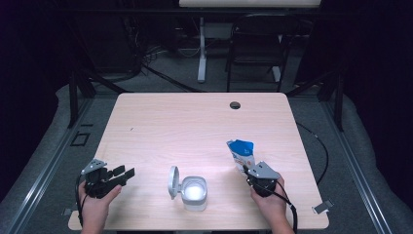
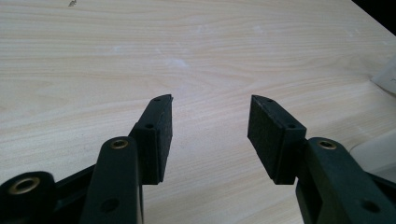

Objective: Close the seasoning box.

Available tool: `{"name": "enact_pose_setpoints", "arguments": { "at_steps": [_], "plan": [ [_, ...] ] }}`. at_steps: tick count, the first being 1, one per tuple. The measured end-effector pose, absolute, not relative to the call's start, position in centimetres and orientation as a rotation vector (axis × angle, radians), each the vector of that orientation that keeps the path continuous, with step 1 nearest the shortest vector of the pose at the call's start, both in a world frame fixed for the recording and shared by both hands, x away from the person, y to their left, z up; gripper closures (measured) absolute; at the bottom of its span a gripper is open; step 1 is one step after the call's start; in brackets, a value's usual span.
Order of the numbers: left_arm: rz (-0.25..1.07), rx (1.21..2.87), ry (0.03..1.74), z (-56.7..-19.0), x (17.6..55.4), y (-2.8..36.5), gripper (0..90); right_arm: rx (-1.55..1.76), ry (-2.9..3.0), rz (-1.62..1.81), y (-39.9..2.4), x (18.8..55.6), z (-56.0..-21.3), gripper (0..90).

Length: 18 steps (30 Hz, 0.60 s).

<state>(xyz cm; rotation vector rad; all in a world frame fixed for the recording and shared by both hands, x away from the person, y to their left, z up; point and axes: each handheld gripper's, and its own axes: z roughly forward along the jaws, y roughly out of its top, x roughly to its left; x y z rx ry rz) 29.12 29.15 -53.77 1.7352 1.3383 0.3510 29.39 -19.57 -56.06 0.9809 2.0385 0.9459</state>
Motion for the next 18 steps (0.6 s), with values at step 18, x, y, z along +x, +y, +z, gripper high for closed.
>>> {"name": "enact_pose_setpoints", "arguments": {
  "at_steps": [18],
  "plan": [
    [0.349,1.749,1.310,-53.43,28.99,28.59,50.5,0.973,2.086,0.986,-19.74,28.61,-56.38,47.2]
  ]
}}
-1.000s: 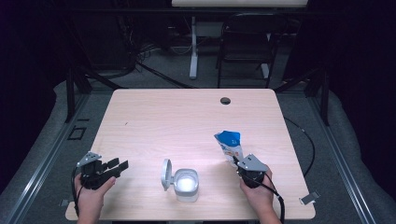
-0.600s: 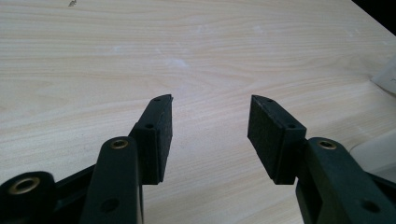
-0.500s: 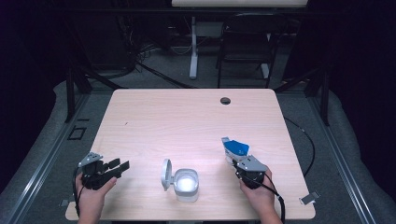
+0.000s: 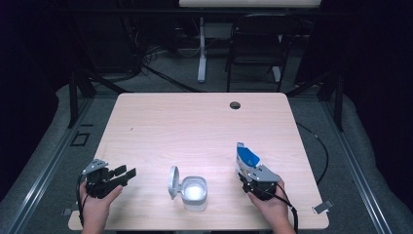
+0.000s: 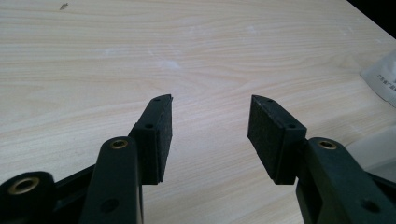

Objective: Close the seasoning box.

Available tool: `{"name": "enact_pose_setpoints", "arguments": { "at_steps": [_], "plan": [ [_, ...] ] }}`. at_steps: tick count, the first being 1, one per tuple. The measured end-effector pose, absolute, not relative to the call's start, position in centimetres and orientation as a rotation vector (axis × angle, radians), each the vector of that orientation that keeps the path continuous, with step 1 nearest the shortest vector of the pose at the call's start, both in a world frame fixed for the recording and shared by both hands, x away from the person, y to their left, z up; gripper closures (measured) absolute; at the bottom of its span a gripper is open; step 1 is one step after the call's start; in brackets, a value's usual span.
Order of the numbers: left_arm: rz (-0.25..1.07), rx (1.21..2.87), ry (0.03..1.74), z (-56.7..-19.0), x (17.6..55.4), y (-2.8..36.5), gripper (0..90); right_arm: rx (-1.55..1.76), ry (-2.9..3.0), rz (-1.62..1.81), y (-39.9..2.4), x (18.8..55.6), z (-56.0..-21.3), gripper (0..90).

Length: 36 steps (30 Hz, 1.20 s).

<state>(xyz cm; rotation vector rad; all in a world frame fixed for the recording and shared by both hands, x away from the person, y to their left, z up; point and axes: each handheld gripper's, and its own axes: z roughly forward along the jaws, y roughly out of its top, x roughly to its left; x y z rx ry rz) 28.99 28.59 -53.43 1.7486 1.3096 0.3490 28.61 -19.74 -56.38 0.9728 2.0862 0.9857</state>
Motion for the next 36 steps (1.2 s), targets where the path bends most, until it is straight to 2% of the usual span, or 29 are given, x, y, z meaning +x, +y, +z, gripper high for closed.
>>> {"name": "enact_pose_setpoints", "arguments": {
  "at_steps": [18,26,31,36],
  "plan": [
    [0.345,1.790,1.178,-51.5,28.0,26.0,52.2,1.002,2.086,1.015,-19.7,27.7,-56.0,36.6],
    [0.331,1.808,1.140,-51.0,27.7,25.3,54.4,1.008,2.088,1.012,-19.6,27.6,-55.9,35.3],
    [0.314,1.835,1.097,-50.3,27.3,24.6,60.5,1.013,2.097,1.006,-19.8,27.6,-55.9,35.3],
    [0.299,1.864,1.039,-49.5,26.8,23.6,73.2,1.023,2.096,1.017,-20.0,27.5,-55.7,35.3]
  ]
}}
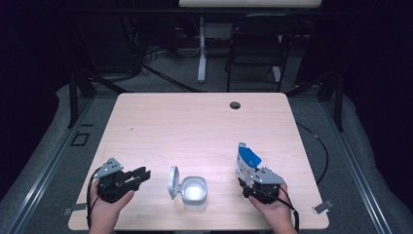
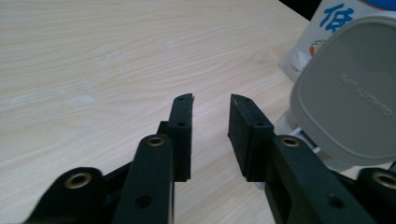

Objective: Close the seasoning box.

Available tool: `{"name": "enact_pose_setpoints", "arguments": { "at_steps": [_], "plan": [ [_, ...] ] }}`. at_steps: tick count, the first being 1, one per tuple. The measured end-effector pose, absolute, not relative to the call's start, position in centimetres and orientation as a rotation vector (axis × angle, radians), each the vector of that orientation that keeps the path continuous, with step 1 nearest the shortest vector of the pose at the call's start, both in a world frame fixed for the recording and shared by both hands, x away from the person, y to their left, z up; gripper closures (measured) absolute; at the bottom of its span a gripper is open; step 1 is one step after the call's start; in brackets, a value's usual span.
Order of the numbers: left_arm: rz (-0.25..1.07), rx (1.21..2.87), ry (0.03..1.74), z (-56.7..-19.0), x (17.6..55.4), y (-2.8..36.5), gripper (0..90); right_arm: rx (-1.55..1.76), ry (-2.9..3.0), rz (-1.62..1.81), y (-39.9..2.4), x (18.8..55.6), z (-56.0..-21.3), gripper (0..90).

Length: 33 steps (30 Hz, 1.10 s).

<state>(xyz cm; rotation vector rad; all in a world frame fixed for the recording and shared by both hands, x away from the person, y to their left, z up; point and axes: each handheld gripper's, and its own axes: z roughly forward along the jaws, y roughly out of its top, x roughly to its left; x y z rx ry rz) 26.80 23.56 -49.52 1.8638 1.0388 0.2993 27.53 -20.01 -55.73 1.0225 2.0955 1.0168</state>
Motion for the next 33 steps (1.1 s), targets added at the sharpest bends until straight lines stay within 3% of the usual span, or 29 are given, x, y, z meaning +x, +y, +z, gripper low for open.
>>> {"name": "enact_pose_setpoints", "arguments": {
  "at_steps": [6,33],
  "plan": [
    [0.277,1.909,0.963,-48.9,26.2,22.4,90.0,1.026,2.095,1.024,-20.0,27.5,-55.7,35.3],
    [0.243,2.006,0.798,-47.9,24.9,18.0,90.0,1.049,2.095,1.041,-20.2,27.0,-56.0,35.8]
  ]
}}
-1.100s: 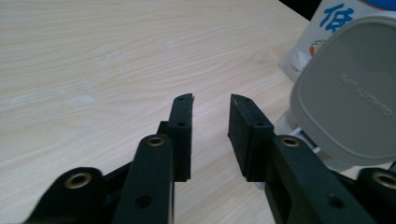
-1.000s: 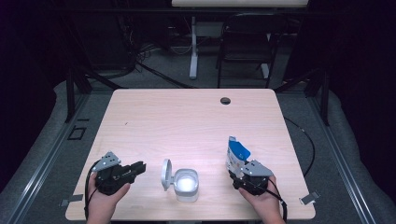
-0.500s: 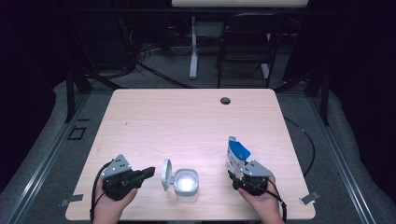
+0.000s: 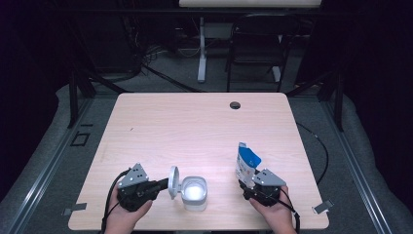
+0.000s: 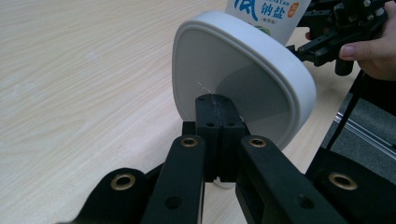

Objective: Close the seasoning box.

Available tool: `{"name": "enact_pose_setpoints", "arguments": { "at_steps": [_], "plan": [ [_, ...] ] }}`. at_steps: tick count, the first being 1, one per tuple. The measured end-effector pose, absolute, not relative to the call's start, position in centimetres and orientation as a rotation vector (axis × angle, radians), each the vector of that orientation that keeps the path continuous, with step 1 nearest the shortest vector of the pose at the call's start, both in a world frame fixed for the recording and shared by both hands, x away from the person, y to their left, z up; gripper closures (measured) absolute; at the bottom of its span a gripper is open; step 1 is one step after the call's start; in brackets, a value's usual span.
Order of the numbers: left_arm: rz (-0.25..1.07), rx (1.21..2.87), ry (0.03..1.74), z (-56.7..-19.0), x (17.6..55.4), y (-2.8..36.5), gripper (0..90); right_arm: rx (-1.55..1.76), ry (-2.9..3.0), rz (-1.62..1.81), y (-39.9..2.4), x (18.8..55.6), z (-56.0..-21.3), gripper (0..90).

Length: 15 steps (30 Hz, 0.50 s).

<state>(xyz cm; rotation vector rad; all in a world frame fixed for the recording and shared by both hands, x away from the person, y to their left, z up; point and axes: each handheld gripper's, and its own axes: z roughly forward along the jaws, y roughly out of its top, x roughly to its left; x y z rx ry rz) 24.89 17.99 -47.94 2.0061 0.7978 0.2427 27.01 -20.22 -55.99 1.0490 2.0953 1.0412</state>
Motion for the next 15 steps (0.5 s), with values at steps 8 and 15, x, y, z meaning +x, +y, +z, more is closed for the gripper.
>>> {"name": "enact_pose_setpoints", "arguments": {
  "at_steps": [8,15],
  "plan": [
    [0.228,2.012,0.771,-48.0,24.8,17.1,90.0,1.060,2.093,1.042,-20.5,26.9,-56.0,35.8],
    [0.200,2.057,0.728,-48.6,24.5,15.7,90.0,1.068,2.090,1.046,-20.6,26.8,-56.0,35.8]
  ]
}}
